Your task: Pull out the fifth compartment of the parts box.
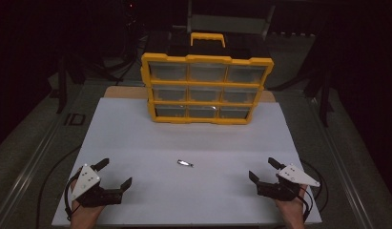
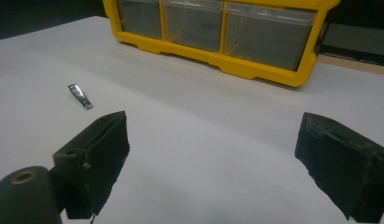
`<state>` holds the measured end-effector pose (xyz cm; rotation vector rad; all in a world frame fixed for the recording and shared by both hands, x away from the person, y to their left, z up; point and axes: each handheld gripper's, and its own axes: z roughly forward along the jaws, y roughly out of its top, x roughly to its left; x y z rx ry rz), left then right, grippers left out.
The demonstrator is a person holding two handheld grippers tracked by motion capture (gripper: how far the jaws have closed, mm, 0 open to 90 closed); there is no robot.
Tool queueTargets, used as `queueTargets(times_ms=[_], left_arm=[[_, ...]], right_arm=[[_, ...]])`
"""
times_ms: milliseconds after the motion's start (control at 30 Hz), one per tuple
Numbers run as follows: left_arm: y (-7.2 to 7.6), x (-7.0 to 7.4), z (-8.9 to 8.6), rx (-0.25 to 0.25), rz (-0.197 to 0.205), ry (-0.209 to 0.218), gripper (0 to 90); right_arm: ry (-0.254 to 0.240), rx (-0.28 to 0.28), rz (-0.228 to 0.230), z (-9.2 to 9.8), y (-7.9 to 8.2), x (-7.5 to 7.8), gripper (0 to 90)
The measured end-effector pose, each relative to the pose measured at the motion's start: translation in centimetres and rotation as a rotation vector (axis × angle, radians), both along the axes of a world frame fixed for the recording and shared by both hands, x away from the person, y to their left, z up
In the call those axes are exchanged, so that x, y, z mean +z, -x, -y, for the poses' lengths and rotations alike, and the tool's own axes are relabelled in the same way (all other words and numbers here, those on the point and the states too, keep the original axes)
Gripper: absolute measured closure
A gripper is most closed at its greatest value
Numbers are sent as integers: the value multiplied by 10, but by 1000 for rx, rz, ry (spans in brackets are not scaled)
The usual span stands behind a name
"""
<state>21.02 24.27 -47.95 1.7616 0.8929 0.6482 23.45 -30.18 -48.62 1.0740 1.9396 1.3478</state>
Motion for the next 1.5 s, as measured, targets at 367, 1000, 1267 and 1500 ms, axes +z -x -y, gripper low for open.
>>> queueTargets(times_ms=[367, 1000, 1267, 1500], left_arm=[[-3, -5, -3, 32, -23, -11, 4], [-6, -8, -4, 63, -33, -16, 4], [-7, -9, -1, 64, -39, -25, 4], [-7, -10, 0, 57, -40, -31, 4]], right_arm=[[10, -11, 2, -3, 0, 1, 88], [171, -42, 38, -18, -1, 23, 84], [264, -39, 59, -29, -6, 33, 84], [355, -24, 99, -39, -12, 45, 84]])
